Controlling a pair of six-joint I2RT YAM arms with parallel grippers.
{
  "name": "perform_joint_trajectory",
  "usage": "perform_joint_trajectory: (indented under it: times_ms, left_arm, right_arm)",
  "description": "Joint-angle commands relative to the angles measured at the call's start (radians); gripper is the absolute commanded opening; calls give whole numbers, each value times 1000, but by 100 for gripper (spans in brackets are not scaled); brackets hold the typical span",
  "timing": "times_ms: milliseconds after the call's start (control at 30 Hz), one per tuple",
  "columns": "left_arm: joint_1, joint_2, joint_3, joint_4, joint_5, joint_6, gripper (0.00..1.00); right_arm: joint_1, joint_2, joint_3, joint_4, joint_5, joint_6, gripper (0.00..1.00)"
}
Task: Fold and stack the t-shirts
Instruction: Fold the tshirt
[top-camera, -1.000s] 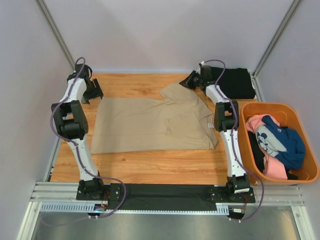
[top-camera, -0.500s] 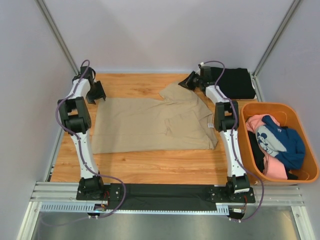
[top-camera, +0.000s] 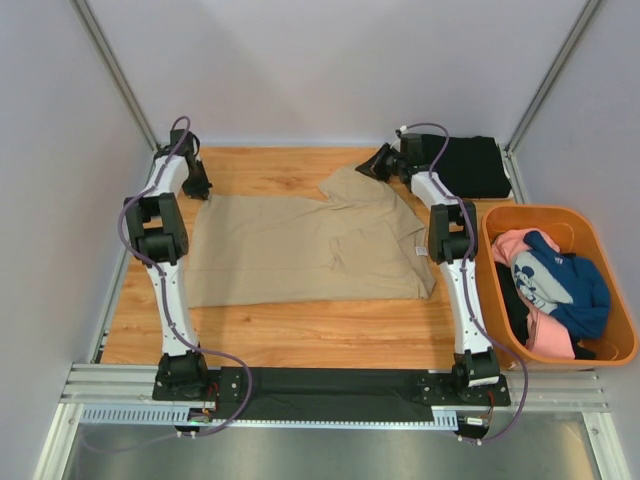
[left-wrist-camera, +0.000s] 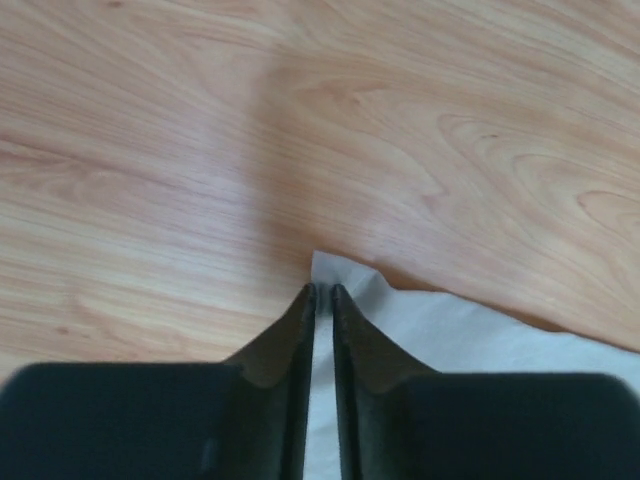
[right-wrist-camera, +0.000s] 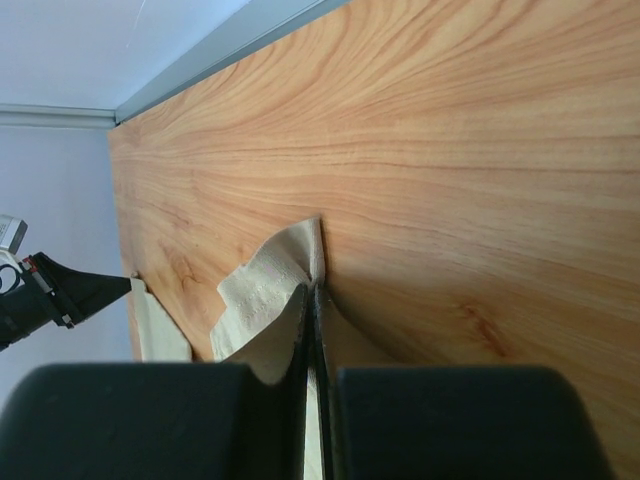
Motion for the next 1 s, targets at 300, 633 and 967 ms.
perform_joint_trajectory:
  times_ms: [300,633,967]
  left_arm:
    - [-27,-136,-41,-59,-1,-52,0]
    - [-22,-444,-372,2,-27,-94,0]
    - [9,-657,-657,35,-18,-126,0]
  right_arm:
    - [-2,-256,-124,-37,-82,-117,0]
    - [16,-685,-662,-51,-41,-215,0]
    - [21,-1096,-1092,-54,31,-256,0]
